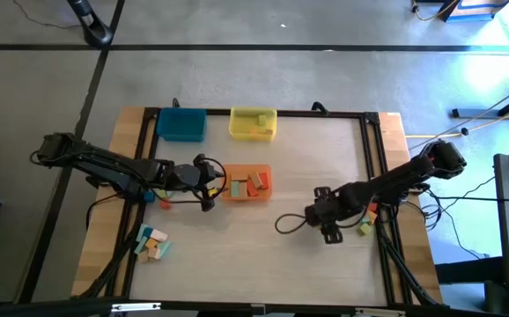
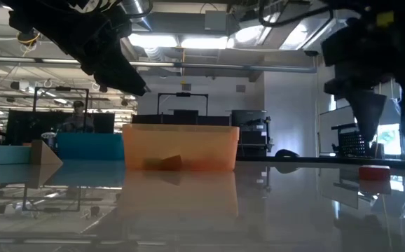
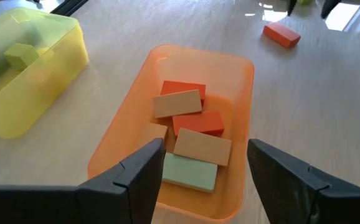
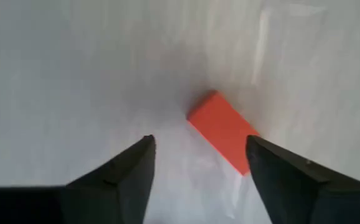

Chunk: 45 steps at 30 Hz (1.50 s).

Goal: Sort blocks by size
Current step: Put the orange rectangle block into the orange bin

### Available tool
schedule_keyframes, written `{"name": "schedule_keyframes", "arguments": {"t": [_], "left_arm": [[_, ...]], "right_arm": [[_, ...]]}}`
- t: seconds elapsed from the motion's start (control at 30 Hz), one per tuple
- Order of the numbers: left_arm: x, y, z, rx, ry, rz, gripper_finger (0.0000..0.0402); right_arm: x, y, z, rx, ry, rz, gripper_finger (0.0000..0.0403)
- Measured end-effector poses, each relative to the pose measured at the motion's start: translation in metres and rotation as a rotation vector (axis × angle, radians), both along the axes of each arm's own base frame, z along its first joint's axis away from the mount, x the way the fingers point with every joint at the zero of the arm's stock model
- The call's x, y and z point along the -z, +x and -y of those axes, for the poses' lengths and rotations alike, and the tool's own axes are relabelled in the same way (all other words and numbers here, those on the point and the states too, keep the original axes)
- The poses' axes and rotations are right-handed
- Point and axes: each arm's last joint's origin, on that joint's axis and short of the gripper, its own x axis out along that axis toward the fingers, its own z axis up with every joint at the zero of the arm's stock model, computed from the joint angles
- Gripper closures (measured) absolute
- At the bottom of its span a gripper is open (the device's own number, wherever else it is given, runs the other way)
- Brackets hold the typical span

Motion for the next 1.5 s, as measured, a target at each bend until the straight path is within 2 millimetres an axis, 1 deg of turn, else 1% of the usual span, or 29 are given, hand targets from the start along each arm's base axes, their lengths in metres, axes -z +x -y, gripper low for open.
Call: {"name": "schedule_keyframes", "arguments": {"t": [0.13, 0.4, 0.53, 0.67, 0.83, 0.9, 1.07, 1.2, 1.5], "left_arm": [[0.0, 0.0, 0.0, 0.002, 0.004, -0.005, 0.0183], [0.0, 0.0, 0.0, 0.004, 0.007, -0.006, 0.0183], [0.0, 0.0, 0.0, 0.004, 0.007, -0.005, 0.0183], [0.0, 0.0, 0.0, 0.004, 0.007, -0.005, 0.0183], [0.0, 0.0, 0.0, 0.004, 0.007, -0.004, 0.0183], [0.0, 0.0, 0.0, 0.004, 0.006, -0.003, 0.0183], [0.0, 0.0, 0.0, 0.004, 0.006, -0.003, 0.0183], [0.0, 0.0, 0.0, 0.004, 0.006, 0.002, 0.0183], [-0.003, 0.002, 0.0, 0.019, 0.025, 0.031, 0.0183]], "right_arm": [[0.008, 0.003, -0.002, -0.062, -0.097, -0.001, 0.0122], [0.033, 0.01, -0.004, -0.254, -0.175, -0.091, 0.012], [0.043, 0.013, -0.004, -0.289, -0.198, -0.121, 0.014], [0.048, 0.015, -0.006, -0.31, -0.193, -0.138, 0.0186], [0.049, 0.016, -0.006, -0.311, -0.19, -0.139, 0.0261], [0.049, 0.016, -0.006, -0.298, -0.188, -0.139, 0.0281], [0.048, 0.015, -0.006, -0.223, -0.169, -0.137, 0.0281], [0.043, 0.012, -0.005, -0.176, -0.144, -0.129, 0.0279], [0.017, 0.009, 0.001, -0.103, -0.126, -0.016, 0.0278]]}}
